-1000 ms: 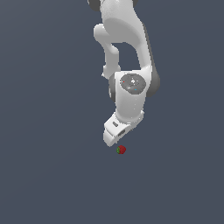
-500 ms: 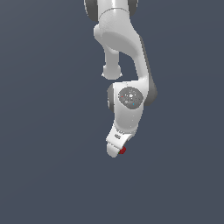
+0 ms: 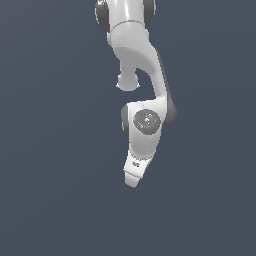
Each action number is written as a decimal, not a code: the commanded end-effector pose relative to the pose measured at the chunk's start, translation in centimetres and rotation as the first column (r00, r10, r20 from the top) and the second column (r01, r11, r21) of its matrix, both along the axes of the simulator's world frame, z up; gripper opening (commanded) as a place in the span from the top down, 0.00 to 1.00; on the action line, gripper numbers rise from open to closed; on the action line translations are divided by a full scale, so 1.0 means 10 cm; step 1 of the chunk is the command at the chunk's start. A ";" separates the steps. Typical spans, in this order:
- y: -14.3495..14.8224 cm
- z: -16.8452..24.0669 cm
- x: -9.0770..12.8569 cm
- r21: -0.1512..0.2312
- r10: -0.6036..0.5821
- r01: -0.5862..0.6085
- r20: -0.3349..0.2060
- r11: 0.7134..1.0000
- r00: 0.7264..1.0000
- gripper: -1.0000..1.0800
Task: Pick up the object and move it to a goal position.
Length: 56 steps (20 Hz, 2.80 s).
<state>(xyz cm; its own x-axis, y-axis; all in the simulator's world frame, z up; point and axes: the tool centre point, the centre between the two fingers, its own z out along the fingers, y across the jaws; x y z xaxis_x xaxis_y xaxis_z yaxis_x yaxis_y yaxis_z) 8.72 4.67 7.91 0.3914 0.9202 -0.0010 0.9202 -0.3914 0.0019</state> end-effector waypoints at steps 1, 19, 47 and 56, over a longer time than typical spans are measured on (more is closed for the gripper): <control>0.00 -0.03 0.02 0.001 0.028 -0.028 0.000 1.000 1.000 0.04; -0.01 -0.48 0.01 0.001 0.052 -0.052 -0.001 0.999 0.999 0.04; -0.17 -0.30 -0.01 0.002 0.052 -0.052 -0.002 0.999 0.999 1.00; -0.60 0.45 -0.10 0.001 0.053 -0.053 -0.002 0.999 0.999 1.00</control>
<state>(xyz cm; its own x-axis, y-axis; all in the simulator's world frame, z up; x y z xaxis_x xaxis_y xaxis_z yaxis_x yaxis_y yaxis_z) 7.87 -0.41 10.81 0.3419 0.9397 -0.0014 0.9397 -0.3419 -0.0017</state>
